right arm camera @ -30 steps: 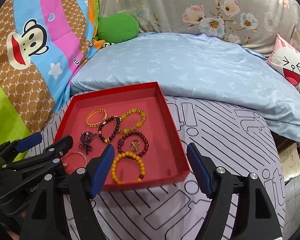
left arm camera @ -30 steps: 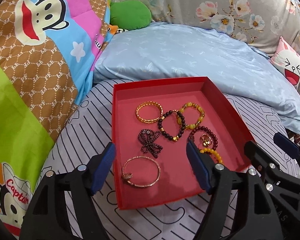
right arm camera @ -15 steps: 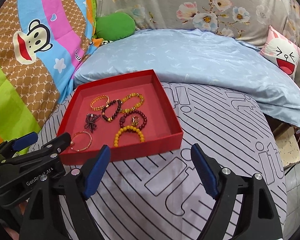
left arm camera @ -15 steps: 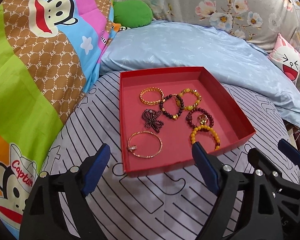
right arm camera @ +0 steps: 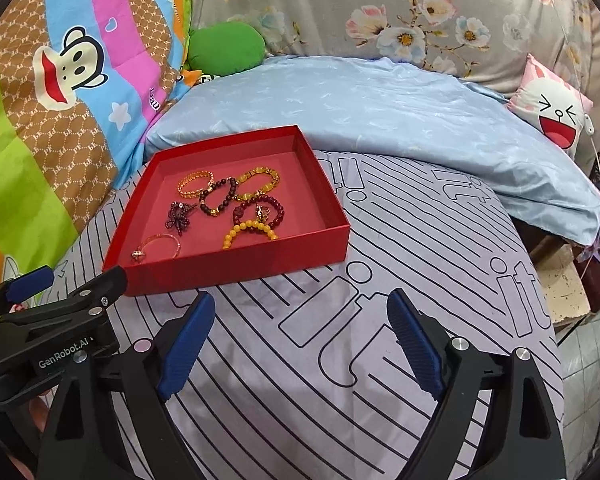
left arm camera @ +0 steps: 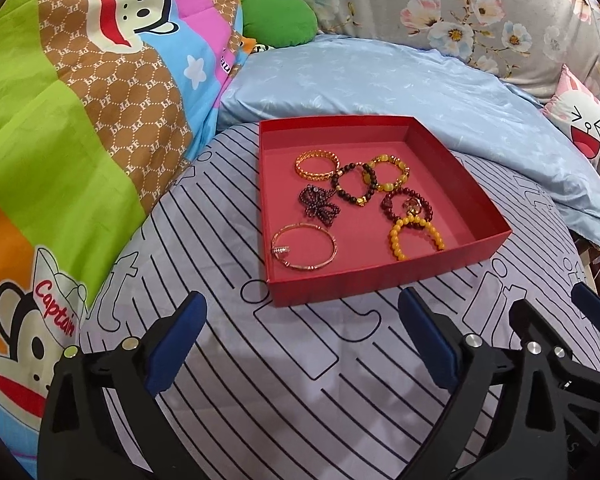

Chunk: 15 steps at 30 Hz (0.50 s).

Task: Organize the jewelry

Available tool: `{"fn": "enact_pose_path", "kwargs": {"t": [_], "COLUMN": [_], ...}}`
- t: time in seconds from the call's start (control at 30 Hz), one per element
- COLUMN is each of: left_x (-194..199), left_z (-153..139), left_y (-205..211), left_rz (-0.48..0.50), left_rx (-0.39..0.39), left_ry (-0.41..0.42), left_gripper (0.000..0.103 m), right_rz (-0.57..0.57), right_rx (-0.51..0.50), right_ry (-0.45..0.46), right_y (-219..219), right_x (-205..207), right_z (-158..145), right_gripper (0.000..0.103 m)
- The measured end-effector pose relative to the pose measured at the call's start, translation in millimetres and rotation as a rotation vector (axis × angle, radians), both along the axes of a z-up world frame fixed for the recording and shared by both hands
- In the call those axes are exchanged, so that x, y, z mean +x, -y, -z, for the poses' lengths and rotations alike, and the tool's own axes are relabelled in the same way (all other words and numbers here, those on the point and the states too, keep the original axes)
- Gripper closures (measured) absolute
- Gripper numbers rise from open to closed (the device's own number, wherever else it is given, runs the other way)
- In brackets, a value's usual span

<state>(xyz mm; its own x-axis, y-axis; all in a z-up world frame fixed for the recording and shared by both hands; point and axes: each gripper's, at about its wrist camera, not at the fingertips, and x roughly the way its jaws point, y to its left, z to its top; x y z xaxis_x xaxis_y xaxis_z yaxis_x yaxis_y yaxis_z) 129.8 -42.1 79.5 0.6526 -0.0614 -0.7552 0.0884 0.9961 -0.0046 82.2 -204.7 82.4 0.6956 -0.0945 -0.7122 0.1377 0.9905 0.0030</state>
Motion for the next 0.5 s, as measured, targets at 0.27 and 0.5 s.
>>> {"fn": "enact_pose_path", "kwargs": {"t": [0.27,0.5], "left_x": [-9,-13], "left_z": [1,-3], "left_y": [-4,-5], "left_rz": [-0.008,-0.019], "left_rx": [0.009,0.019], "left_ry": [-0.002,0.006], "left_gripper": [0.01,0.01], "right_rz": [-0.011,-0.005], "right_rx": [-0.027,0.009], "right_ry": [0.005,0.008], "right_y": [-4,-1], "right_x": [-9,-10], "right_z": [0,-3], "right_gripper": [0.017,0.013]}}
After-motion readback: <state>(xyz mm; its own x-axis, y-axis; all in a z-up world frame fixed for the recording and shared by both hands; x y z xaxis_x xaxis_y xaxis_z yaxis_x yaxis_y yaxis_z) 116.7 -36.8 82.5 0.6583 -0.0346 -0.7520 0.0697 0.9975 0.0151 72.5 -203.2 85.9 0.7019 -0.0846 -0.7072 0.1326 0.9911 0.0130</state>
